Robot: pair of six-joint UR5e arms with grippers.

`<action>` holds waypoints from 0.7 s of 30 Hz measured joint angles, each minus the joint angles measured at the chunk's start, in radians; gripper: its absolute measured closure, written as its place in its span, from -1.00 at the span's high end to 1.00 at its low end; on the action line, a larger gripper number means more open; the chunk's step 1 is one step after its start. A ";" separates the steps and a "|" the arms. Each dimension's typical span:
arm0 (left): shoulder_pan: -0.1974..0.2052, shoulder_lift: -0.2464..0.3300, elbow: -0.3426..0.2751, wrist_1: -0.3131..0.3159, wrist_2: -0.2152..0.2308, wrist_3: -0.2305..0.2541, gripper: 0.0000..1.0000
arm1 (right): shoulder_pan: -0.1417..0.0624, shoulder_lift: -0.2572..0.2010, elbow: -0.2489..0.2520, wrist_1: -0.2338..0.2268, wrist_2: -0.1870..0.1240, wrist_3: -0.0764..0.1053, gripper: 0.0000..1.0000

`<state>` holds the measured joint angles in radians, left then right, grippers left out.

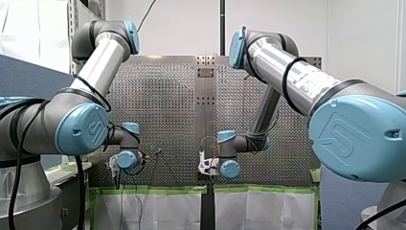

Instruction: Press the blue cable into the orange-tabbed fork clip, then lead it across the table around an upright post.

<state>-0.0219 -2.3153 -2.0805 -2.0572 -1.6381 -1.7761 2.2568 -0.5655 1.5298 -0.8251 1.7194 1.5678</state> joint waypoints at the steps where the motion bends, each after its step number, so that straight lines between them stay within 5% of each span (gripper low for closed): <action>1: 0.000 0.000 0.006 -0.008 0.000 0.000 -1.00 | -0.001 0.000 -0.003 0.002 0.000 0.000 -1.00; 21: 0.001 -0.004 0.080 -0.084 0.021 -0.021 -1.00 | -0.036 0.005 -0.024 0.008 -0.001 -0.001 -1.00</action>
<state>-0.0207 -2.3190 -2.0000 -2.1409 -1.6169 -1.7970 2.2211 -0.5607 1.5055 -0.8172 1.7180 1.5665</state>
